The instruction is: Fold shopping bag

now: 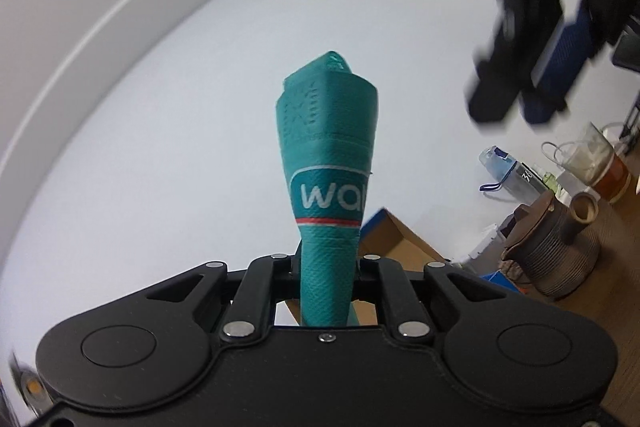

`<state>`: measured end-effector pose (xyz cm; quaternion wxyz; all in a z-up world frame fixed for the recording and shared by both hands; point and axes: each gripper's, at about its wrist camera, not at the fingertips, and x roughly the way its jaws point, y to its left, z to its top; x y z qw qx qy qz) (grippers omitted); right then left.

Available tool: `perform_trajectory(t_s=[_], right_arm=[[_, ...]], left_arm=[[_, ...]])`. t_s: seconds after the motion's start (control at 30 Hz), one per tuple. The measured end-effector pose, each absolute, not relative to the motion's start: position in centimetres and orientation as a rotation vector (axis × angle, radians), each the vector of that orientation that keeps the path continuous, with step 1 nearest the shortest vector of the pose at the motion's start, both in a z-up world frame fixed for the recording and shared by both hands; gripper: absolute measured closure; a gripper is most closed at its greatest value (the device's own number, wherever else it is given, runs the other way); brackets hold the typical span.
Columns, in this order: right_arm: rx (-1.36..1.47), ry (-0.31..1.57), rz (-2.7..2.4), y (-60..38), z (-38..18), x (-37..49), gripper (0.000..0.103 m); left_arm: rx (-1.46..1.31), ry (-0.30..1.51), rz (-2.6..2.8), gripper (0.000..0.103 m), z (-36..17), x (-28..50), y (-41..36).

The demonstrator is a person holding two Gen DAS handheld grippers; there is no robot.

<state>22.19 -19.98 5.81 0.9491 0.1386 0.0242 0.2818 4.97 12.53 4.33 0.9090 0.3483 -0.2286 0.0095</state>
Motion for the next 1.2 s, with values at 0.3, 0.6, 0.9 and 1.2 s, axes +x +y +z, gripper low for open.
perform_trajectory(t_s=[0.3, 0.6, 0.9, 1.2], right_arm=[[0.389, 0.074, 0.629, -19.4, 6.9, 21.8, 0.058], [0.552, 0.192, 0.548, -19.2, 6.3, 24.9, 0.055], [0.635, 0.333, 0.527, -20.1, 5.3, 26.8, 0.051], [0.532, 0.383, 0.507, -20.2, 6.0, 26.8, 0.051]], left_arm=[[0.881, -0.561, 0.044, 0.091, -2.5, 11.2, 1.1], [1.058, -0.641, 0.083, 0.093, -5.4, 19.2, -0.3], [1.18, -0.769, -0.035, 0.095, -6.0, 25.9, 3.1], [1.226, -0.811, -0.146, 0.095, -9.2, 26.7, 0.4]])
